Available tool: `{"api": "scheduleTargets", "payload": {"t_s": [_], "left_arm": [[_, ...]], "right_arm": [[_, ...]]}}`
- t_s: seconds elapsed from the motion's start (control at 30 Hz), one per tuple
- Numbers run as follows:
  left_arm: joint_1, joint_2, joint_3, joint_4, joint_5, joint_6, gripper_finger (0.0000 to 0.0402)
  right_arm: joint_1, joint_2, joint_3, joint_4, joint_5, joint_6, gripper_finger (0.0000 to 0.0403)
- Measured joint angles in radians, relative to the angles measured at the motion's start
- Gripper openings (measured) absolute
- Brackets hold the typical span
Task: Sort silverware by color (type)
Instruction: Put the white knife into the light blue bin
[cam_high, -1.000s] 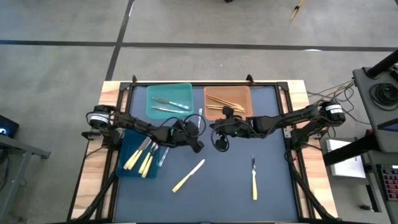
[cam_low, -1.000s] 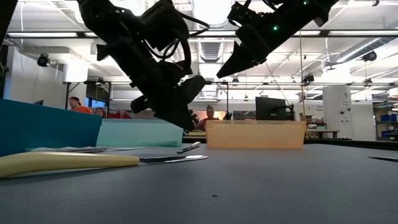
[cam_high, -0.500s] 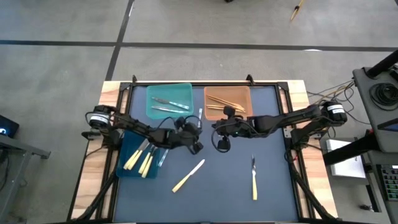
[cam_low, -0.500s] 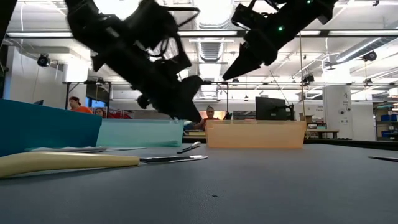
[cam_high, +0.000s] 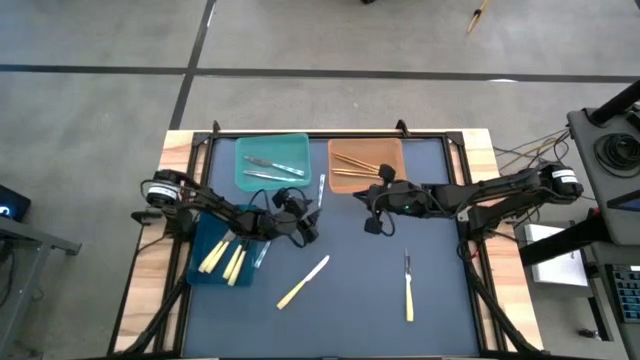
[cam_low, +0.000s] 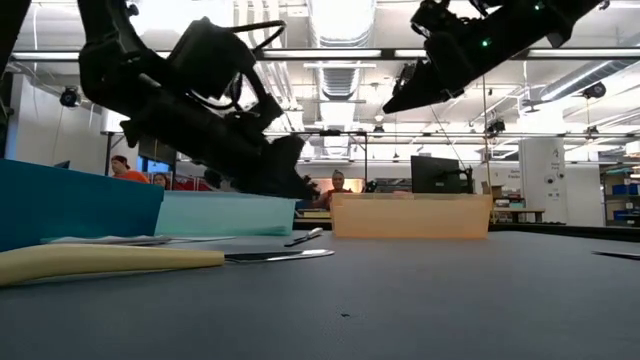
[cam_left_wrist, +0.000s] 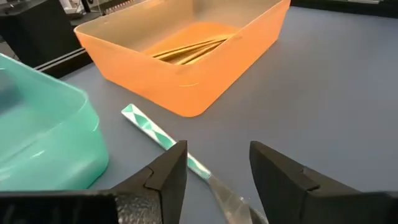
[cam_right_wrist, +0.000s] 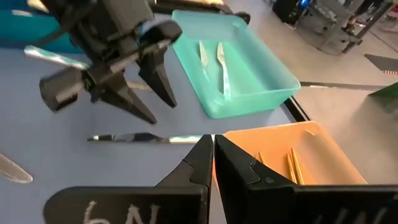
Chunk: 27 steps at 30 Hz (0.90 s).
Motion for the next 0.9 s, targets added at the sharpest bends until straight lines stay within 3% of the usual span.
{"api": "scheduleTargets", "payload": {"t_s": [0.37, 0.57, 0.9], "left_arm": [[0.001, 0.172, 0.15, -0.036, -0.078, -0.022, 0.0157], [0.011, 0.189, 0.168, -0.09, -0.13, -0.06, 0.0157], [0.047, 0.19, 0.16, -0.112, -0.091, -0.136, 0.0149]], "right_arm": [[0.0, 0.006, -0.014, 0.021, 0.0, -0.001, 0.0009], [0.0, 0.005, -0.014, 0.021, 0.0, -0.001, 0.0009], [0.0, 0.005, -0.016, 0.02, 0.025, 0.0, 0.0009]]}}
